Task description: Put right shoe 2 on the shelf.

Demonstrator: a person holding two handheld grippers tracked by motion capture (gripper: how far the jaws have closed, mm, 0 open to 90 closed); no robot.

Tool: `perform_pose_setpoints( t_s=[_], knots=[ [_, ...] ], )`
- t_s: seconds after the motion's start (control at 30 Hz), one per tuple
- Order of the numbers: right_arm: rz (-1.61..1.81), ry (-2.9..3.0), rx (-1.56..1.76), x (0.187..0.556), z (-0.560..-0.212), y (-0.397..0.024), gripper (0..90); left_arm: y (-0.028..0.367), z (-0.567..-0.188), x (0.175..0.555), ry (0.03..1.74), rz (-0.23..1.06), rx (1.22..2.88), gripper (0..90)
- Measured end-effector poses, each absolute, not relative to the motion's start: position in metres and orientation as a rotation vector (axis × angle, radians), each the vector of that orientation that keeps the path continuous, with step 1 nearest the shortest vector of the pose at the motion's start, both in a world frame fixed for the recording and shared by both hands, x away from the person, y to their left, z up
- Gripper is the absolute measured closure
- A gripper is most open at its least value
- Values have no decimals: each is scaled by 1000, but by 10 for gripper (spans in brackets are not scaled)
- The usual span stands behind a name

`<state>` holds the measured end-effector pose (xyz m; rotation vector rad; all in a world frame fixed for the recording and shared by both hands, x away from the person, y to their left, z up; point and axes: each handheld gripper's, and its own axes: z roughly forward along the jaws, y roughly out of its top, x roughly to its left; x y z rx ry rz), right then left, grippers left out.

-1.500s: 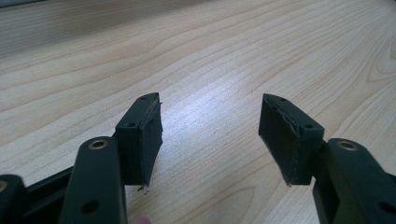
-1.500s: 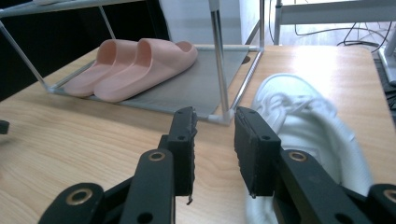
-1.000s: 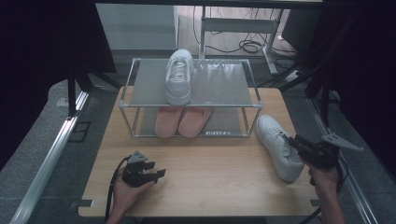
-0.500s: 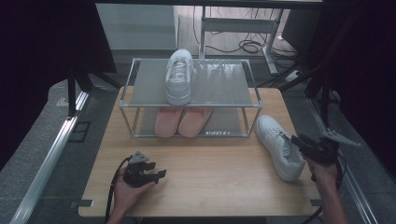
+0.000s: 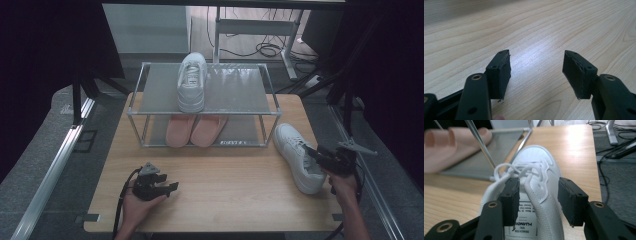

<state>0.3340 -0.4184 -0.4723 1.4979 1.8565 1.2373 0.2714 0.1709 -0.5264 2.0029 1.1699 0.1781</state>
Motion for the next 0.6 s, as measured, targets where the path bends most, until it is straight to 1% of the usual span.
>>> perform_pose_setpoints(
  t_s=[0.07,0.23,0.43,0.6],
  knots=[
    [1185,1880,1499,338,-474,-416,528,170,-527,271,1170,176,2006,400],
    [1131,1910,1506,347,-479,-412,575,171,-527,271,1170,178,2004,400],
    [1100,1912,1491,347,-478,-412,695,171,-527,272,1164,179,2009,400],
    [1065,1912,1484,347,-478,-412,740,171,-526,271,1163,184,2005,400]
  ],
)
